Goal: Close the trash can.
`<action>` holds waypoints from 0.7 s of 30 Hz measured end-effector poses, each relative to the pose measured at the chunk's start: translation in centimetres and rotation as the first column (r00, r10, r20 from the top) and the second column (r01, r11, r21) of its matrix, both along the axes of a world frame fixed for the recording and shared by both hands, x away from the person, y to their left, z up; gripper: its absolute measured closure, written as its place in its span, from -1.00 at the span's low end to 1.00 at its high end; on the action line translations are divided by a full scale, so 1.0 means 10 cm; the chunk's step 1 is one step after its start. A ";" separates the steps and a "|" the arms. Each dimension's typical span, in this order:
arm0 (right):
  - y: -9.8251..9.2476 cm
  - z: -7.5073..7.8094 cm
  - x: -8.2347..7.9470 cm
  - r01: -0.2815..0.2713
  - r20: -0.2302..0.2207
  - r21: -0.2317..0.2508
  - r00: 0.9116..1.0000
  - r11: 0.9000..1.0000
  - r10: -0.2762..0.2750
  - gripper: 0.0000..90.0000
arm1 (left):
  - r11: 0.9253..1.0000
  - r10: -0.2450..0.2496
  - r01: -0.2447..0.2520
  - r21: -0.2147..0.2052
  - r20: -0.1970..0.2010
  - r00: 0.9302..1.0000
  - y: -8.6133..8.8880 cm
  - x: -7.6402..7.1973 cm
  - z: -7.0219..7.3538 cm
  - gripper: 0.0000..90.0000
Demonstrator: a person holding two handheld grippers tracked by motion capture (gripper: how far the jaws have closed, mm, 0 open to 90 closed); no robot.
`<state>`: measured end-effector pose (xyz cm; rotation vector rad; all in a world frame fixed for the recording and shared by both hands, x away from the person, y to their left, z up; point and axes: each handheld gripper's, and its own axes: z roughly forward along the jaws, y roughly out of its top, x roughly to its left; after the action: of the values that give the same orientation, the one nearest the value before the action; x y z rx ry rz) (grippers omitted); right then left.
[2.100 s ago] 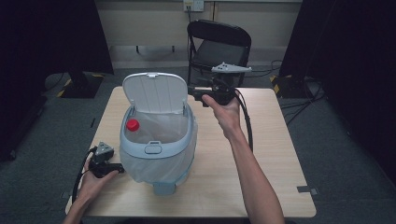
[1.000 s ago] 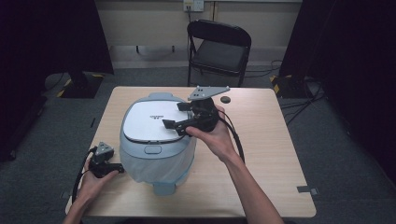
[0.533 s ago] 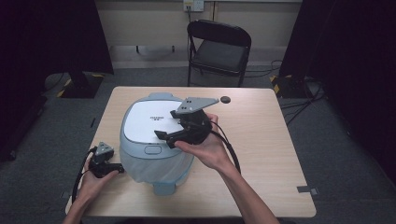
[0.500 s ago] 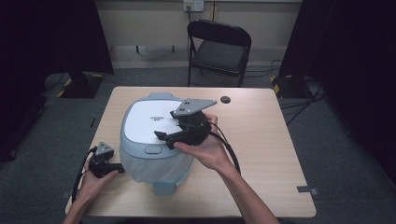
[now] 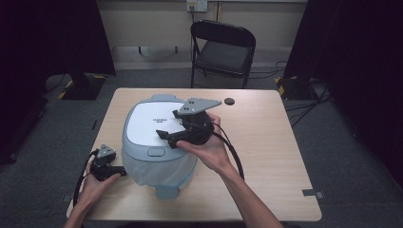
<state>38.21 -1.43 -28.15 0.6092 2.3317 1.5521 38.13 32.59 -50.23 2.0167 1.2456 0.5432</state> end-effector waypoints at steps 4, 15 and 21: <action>-0.07 0.00 0.07 0.039 -0.010 0.011 0.999 0.999 -0.039 -0.54 | 1.000 0.000 0.000 0.001 0.000 1.000 0.00 0.00 0.00 -0.64; -0.44 -0.04 0.17 0.158 -0.016 0.043 0.987 0.987 -0.157 -0.55 | 1.000 0.000 0.000 0.001 0.000 1.000 0.00 0.00 0.00 -0.64; -0.66 -0.10 0.16 0.197 -0.021 0.074 0.980 0.978 -0.196 -0.55 | 1.000 0.000 0.000 0.001 0.000 1.000 0.00 0.00 0.00 -0.64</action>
<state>39.79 -8.00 -29.13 0.8434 2.1553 1.5551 38.13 32.60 -50.23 2.0174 1.2451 0.5435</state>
